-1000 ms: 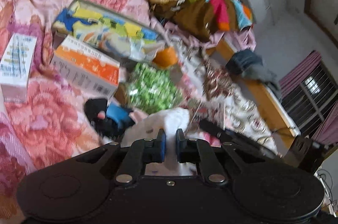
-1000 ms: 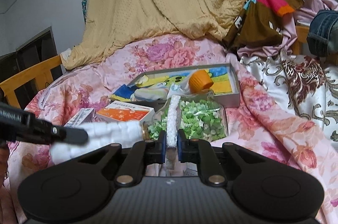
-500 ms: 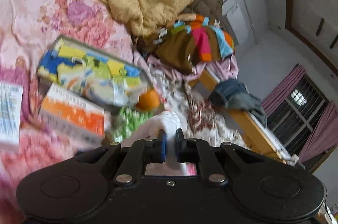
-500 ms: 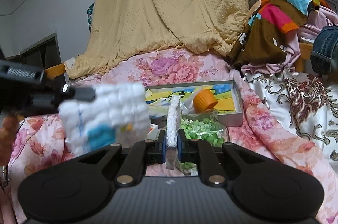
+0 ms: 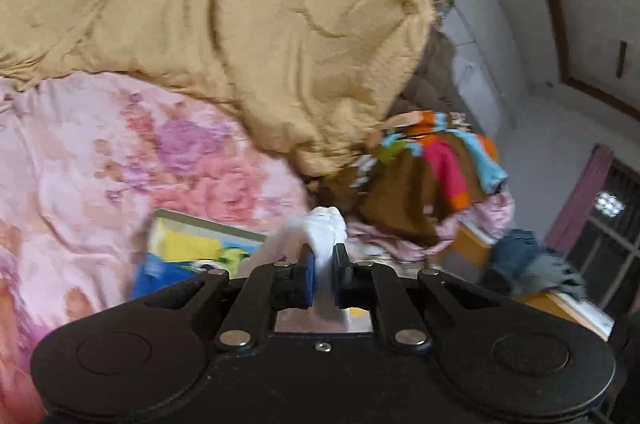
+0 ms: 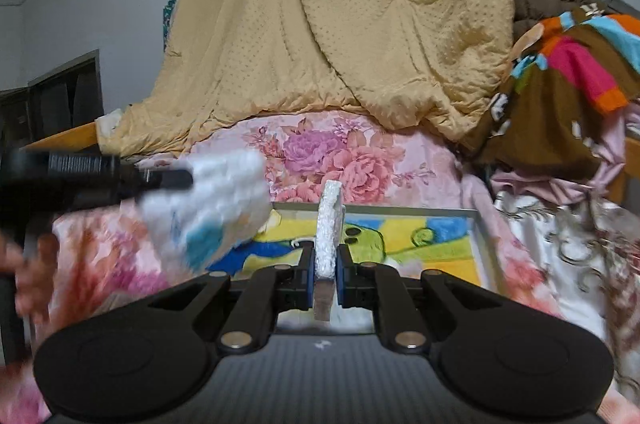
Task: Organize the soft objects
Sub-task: 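Lift and carry the packet in the right tool while the left tool carries the cloth to the tray, then open the right tool over the frog tray while the left tool releases the white cloth there, then withdraw both tools from the tray back to the remaining pile, then lower the right tool onto the grey face mask while the left tool approaches the grey cloth, then close the right tool on the grey mask while the left tool closes on the grey cloth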
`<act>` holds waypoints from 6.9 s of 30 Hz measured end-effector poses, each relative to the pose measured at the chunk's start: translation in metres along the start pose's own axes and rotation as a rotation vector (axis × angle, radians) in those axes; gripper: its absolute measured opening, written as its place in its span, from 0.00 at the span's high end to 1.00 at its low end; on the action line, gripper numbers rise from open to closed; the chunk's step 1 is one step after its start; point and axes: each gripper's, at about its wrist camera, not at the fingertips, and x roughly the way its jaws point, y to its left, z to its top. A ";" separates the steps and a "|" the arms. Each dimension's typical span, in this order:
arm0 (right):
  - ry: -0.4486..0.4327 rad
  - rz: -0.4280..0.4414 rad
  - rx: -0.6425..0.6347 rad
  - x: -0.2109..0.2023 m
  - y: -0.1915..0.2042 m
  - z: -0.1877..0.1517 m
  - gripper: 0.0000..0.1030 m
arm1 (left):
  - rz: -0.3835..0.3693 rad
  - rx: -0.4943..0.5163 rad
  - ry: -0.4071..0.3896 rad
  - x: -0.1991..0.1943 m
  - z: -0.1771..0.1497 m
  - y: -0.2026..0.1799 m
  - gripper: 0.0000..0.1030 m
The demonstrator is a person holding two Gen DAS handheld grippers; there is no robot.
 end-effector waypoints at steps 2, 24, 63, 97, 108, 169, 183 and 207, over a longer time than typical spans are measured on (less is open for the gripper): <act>0.011 0.005 0.008 0.023 0.006 0.008 0.89 | 0.027 -0.041 0.016 0.011 -0.001 0.021 0.91; 0.234 -0.016 0.223 0.118 0.010 -0.006 0.82 | 0.171 0.086 0.227 0.066 -0.037 0.060 0.84; -0.036 -0.135 0.099 -0.064 -0.018 -0.004 0.00 | 0.212 0.245 0.069 -0.027 -0.034 -0.047 0.01; 0.068 -0.156 0.094 -0.223 0.005 -0.104 0.00 | 0.187 0.216 0.177 -0.148 -0.122 -0.128 0.01; 0.146 -0.234 0.135 -0.227 -0.006 -0.116 0.00 | 0.138 0.264 0.283 -0.146 -0.145 -0.138 0.01; 0.399 -0.132 0.375 -0.102 -0.078 -0.140 0.20 | -0.104 0.135 0.571 -0.050 -0.193 -0.126 0.52; 0.385 -0.064 0.371 -0.106 -0.069 -0.137 0.39 | -0.076 0.158 0.517 -0.056 -0.190 -0.128 0.90; 0.269 -0.067 0.244 -0.121 -0.051 -0.127 0.52 | -0.020 0.152 0.342 -0.072 -0.165 -0.123 0.92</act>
